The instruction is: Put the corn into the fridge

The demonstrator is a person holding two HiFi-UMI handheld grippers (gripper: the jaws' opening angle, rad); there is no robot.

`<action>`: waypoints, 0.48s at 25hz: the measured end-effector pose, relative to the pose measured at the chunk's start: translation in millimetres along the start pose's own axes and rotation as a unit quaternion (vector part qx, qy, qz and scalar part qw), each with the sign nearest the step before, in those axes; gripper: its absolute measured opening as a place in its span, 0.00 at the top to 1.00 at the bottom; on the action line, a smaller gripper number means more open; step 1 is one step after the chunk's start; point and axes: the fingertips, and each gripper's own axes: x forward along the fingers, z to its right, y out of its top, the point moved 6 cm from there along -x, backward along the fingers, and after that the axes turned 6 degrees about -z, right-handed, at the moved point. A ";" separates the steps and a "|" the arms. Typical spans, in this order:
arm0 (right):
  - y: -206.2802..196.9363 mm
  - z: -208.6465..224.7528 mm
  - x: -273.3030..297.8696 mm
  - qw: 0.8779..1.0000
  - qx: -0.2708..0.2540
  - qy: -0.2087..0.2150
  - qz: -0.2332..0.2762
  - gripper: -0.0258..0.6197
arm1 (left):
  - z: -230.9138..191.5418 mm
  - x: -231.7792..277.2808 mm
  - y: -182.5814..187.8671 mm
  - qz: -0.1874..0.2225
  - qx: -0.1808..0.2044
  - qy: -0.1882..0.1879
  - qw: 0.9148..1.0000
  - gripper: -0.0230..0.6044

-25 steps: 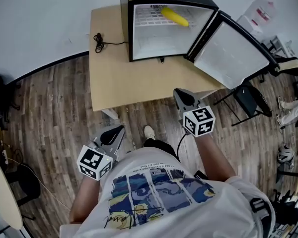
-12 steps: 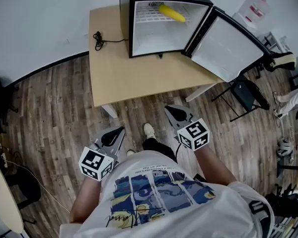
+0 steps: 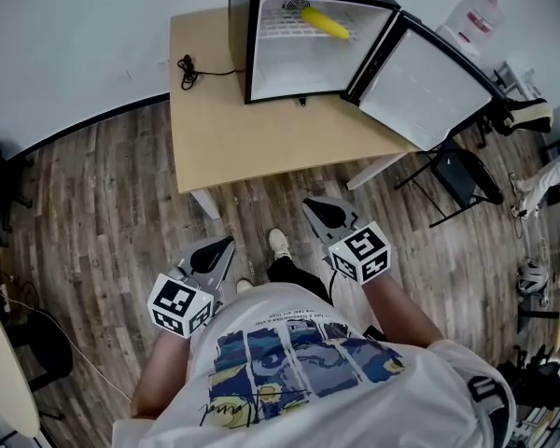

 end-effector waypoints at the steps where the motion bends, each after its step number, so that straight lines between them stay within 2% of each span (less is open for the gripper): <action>1: -0.9 -1.5 0.2 1.000 -0.002 0.001 -0.002 0.94 | 0.3 -1.2 -0.8 0.001 0.000 0.001 1.000 0.95; 12: -1.4 -15.4 0.7 1.000 -0.017 0.009 -0.005 0.94 | 5.1 -14.4 -12.4 0.004 -0.008 0.009 1.000 0.95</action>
